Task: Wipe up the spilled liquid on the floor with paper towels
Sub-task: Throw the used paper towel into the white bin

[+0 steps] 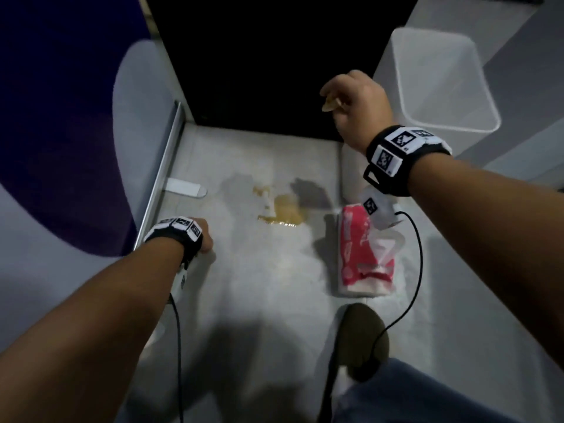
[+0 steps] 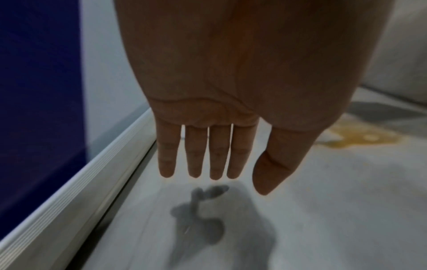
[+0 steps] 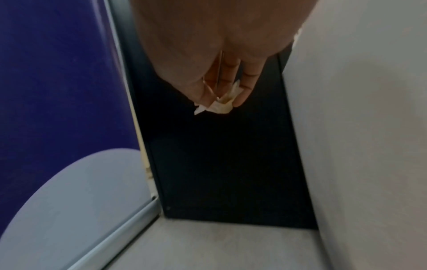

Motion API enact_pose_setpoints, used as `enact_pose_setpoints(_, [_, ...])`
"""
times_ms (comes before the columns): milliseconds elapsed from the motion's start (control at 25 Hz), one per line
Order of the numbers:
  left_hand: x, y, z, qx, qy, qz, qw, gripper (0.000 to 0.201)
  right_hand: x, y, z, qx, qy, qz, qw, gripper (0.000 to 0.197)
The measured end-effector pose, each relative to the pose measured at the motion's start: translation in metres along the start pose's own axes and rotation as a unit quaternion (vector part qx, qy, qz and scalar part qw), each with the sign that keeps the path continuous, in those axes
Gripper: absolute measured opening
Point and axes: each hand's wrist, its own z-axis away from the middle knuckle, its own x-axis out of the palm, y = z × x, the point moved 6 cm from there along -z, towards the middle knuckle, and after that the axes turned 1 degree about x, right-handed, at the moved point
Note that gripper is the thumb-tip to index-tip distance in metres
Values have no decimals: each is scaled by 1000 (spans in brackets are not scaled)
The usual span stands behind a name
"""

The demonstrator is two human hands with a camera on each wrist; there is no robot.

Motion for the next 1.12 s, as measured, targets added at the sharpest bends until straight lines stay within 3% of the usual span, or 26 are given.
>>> enact_pose_setpoints(80, [-52, 42, 16, 52, 100, -10, 994, 39, -33, 21, -13, 30, 55, -31, 998, 32])
enact_pose_setpoints(200, [-138, 130, 62, 168, 247, 40, 954, 41, -68, 40, -23, 62, 134, -72, 986, 28])
enact_pose_setpoints(320, [-211, 219, 122, 274, 383, 109, 875, 48, -106, 60, -30, 90, 209, -92, 969, 23])
enact_pose_setpoints(440, [-233, 294, 173, 382, 436, 136, 804, 64, -133, 94, -25, 149, 215, -59, 963, 22])
enact_pose_setpoints(480, [-229, 313, 182, 398, 424, 123, 804, 72, -135, 102, -20, 162, 194, -32, 967, 22])
enact_pose_setpoints(640, [-210, 339, 179, 370, 354, 66, 856, 116, -128, 123, -6, 199, 73, 42, 976, 26])
enact_pose_setpoints(800, [-222, 329, 167, 387, 365, 76, 844, 112, -119, 135, 6, 236, 4, 58, 970, 25])
enact_pose_setpoints(960, [-226, 326, 162, 393, 372, 72, 838, 109, -133, 117, 8, 182, 22, 61, 981, 19])
enact_pose_setpoints(1120, [-223, 327, 161, 400, 373, 84, 833, 113, -161, 72, 31, 41, 104, 78, 991, 26])
